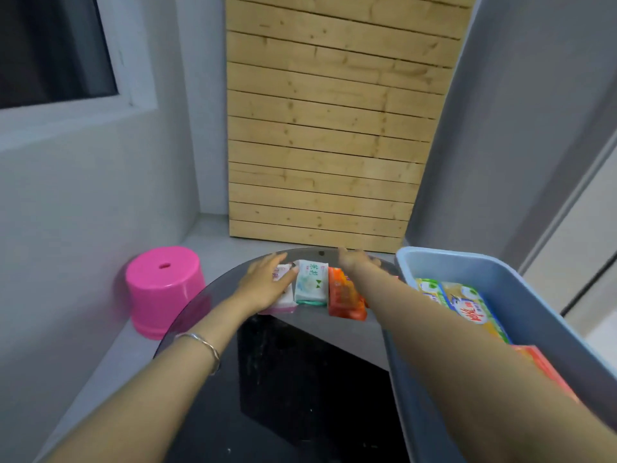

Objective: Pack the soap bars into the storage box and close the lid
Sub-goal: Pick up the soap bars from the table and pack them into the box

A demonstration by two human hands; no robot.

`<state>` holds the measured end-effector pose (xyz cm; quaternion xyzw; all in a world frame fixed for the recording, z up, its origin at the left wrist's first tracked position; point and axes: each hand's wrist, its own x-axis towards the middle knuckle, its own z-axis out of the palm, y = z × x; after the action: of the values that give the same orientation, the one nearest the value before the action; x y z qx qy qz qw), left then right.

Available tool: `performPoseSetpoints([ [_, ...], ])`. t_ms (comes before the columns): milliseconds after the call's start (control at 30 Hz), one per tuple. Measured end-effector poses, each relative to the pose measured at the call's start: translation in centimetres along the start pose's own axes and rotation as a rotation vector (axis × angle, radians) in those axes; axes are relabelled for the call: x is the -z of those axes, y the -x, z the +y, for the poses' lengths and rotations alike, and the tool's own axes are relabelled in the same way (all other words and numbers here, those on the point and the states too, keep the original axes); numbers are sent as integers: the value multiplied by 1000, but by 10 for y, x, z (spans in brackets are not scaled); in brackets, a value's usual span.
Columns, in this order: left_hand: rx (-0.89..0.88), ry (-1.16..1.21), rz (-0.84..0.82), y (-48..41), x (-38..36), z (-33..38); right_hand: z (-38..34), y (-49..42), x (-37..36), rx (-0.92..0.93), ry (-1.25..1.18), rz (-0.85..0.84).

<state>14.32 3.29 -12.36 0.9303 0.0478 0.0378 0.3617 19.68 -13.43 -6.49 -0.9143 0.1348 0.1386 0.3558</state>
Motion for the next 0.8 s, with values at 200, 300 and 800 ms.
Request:
performPoseSetpoints([
  [200, 1, -210, -3, -26, -31, -32, 34, -25, -51, -63, 157, 183],
  [300, -15, -254, 40, -38, -37, -37, 40, -43, -58, -55, 198, 220],
  [800, 34, -216, 107, 62, -5, -60, 77, 66, -102, 261, 238, 196],
])
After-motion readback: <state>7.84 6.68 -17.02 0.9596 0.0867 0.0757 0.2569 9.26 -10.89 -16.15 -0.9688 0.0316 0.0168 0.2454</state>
